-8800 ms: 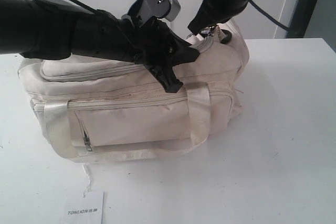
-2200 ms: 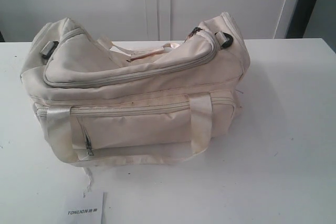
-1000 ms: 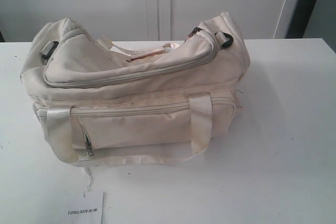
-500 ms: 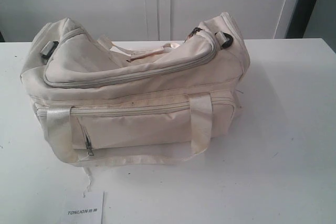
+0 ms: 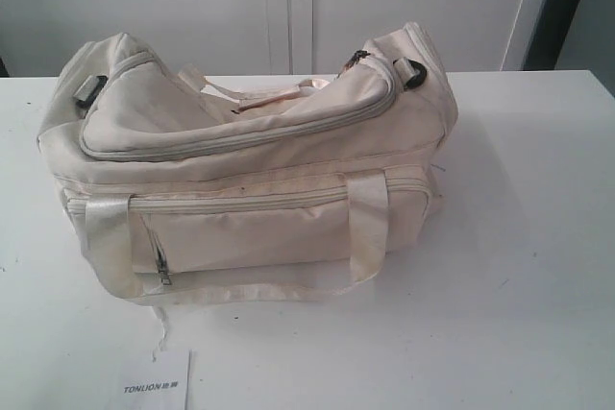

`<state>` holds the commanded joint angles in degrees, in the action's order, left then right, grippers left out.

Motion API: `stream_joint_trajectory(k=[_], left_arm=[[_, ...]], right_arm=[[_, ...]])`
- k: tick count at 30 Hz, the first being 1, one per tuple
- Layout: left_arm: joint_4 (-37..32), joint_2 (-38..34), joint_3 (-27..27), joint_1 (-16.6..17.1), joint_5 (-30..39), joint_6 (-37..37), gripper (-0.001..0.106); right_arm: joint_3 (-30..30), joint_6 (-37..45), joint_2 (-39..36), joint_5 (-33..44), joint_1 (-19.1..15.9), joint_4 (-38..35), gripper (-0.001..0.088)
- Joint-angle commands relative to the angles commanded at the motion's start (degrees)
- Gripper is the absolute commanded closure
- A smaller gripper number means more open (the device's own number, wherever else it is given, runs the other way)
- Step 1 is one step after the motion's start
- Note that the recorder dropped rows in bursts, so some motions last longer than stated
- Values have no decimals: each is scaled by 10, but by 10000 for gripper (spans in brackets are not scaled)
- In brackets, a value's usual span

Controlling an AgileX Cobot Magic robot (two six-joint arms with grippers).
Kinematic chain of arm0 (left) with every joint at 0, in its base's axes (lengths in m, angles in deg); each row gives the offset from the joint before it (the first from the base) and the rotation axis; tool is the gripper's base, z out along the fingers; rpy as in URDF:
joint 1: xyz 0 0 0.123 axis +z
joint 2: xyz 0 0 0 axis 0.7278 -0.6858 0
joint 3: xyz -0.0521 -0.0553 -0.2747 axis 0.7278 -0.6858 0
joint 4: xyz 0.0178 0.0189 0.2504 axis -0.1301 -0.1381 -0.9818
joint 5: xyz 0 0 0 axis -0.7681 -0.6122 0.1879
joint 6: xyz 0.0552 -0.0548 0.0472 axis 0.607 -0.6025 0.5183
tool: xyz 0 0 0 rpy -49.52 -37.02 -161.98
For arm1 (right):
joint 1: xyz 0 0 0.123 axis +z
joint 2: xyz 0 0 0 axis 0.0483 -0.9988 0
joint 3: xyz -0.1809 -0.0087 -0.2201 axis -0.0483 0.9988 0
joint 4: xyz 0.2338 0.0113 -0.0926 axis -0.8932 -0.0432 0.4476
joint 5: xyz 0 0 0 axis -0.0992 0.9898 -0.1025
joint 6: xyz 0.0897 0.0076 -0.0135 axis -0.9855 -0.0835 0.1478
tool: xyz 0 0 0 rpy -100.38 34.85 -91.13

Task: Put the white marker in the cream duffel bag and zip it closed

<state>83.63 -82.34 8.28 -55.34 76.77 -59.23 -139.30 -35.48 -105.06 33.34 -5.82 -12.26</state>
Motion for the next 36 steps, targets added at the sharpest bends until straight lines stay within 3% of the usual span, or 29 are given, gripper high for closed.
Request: stream_joint_trajectory(k=[36], left_arm=[[0,0,0,0,-9,1,1053]], right_arm=[[0,0,0,0,0,-1,868]])
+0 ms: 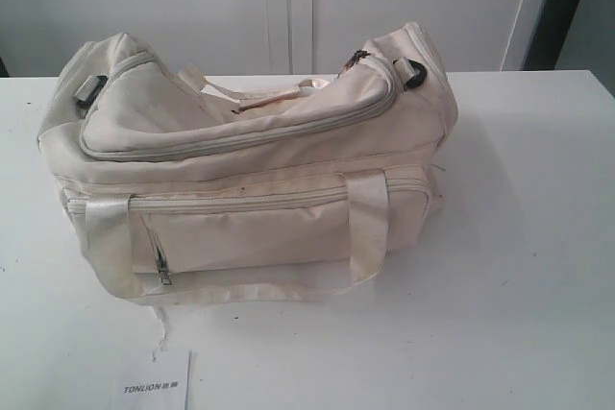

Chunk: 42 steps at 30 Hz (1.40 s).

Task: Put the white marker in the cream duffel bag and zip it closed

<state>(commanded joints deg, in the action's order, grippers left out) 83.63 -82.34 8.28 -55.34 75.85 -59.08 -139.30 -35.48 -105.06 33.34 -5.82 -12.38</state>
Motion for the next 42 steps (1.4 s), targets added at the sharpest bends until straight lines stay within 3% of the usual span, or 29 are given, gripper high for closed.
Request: stream_joint_trajectory(k=[31,36,42], left_arm=[[0,0,0,0,0,0,1053],[0,0,0,0,0,0,1053],[0,0,0,0,-1,0,1053]], right_arm=[[0,0,0,0,0,0,868],[5,-59,7,0,0,4,868],[37,-138,86,15,0,15,868]])
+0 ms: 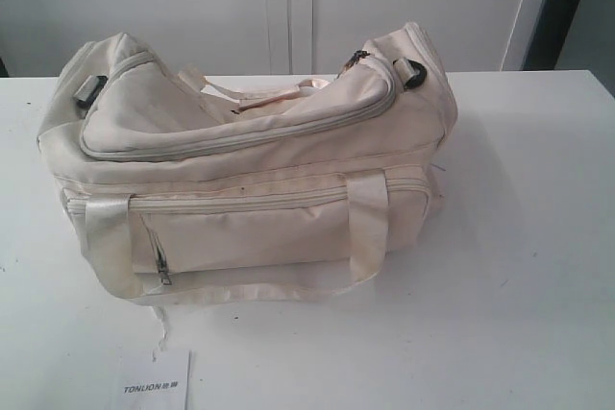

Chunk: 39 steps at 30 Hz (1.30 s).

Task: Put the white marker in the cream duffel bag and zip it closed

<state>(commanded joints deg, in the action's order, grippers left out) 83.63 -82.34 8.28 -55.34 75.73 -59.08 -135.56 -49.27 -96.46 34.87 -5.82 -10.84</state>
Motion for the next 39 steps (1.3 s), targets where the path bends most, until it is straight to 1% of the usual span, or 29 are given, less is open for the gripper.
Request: stream_joint_trajectory(k=[8,12,14,18,24,29,32,39], left_arm=[[0,0,0,0,0,0,1053],[0,0,0,0,0,0,1053],[0,0,0,0,0,0,1053],[0,0,0,0,0,0,1053],[0,0,0,0,0,0,1053],[0,0,0,0,0,0,1053],[0,0,0,0,0,0,1053],[0,0,0,0,0,0,1053]], right_arm=[[63,5,83,4,0,0,868],[114,5,122,9,0,0,868],[130,5,137,20,0,0,868],[148,5,162,46,0,-2,868],[185,5,214,50,0,-7,868],[254,5,292,50,0,-7,868],[290,5,321,50,0,-7,868],[333,5,352,47,0,-7,868]])
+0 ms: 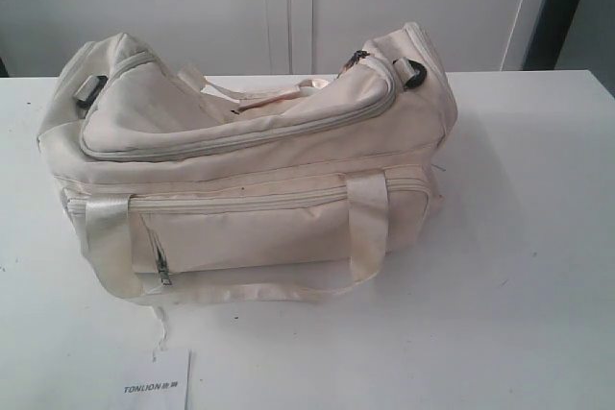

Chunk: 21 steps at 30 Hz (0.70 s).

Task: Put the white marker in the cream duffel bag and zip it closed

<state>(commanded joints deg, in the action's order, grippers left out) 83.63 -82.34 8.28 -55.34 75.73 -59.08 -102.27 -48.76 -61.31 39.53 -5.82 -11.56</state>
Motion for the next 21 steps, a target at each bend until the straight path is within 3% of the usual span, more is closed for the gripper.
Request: stream_joint_trajectory(k=[10,21], left_arm=[[0,0,0,0,0,0,1053],[0,0,0,0,0,0,1053]], right_arm=[[51,0,30,-17,0,0,868],[61,0,30,-25,0,19,868]])
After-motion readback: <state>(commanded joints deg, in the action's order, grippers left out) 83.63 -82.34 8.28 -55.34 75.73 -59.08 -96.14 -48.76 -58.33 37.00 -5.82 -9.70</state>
